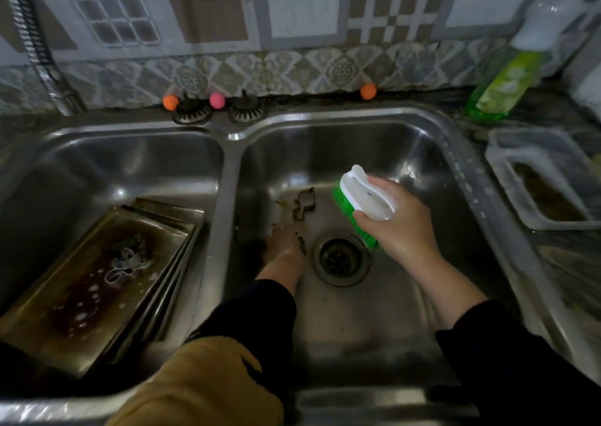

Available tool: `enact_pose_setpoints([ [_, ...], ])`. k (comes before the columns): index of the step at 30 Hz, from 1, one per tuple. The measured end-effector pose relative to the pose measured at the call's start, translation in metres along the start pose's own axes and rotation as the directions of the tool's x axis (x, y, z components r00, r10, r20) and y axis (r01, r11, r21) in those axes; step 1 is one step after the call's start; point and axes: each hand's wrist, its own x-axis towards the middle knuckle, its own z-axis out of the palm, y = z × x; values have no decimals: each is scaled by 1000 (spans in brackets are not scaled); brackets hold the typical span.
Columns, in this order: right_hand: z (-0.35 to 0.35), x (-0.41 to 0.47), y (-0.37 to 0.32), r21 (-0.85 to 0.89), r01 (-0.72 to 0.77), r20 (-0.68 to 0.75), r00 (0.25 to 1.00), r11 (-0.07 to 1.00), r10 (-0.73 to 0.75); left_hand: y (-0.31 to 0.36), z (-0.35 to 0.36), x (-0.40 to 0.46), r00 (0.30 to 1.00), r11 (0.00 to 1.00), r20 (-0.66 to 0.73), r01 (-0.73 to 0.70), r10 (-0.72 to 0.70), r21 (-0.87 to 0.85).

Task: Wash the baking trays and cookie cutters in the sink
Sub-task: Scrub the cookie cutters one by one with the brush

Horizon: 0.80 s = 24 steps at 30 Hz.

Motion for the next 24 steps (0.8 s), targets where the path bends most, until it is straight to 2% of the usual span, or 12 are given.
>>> enact_pose_setpoints([
  [2,0,-1,5,-3,-12,0,1000,1000,12,-6,1,-1,999,999,-28,-16,17,30],
  [8,-9,-4,3,-26,0,18,1000,1000,1,2,-6,-15,995,996,-55,-88,86,-25],
  [12,-28,-4,0,22,-25,26,999,999,25,22,-26,-33,973,971,-143,-203,184,-130],
  [15,-58,-2,-6,125,-50,26,999,991,47,49,-47,-46,928,932,-243,-326,283,-160],
  [18,-105,3,-13,-20,-19,-108,994,1000,17,80,-63,-61,865,866,-349,-449,360,-220],
  [20,-142,9,-11,-129,-18,-232,973,991,-13,98,-68,-69,843,828,-364,-500,397,-254],
  [22,-176,16,-1,-208,-104,-316,948,973,33,114,-70,-76,807,787,-395,-558,439,-263],
  [24,-199,22,17,-302,-211,-313,943,930,113,126,-70,-83,763,760,-437,-607,477,-231],
])
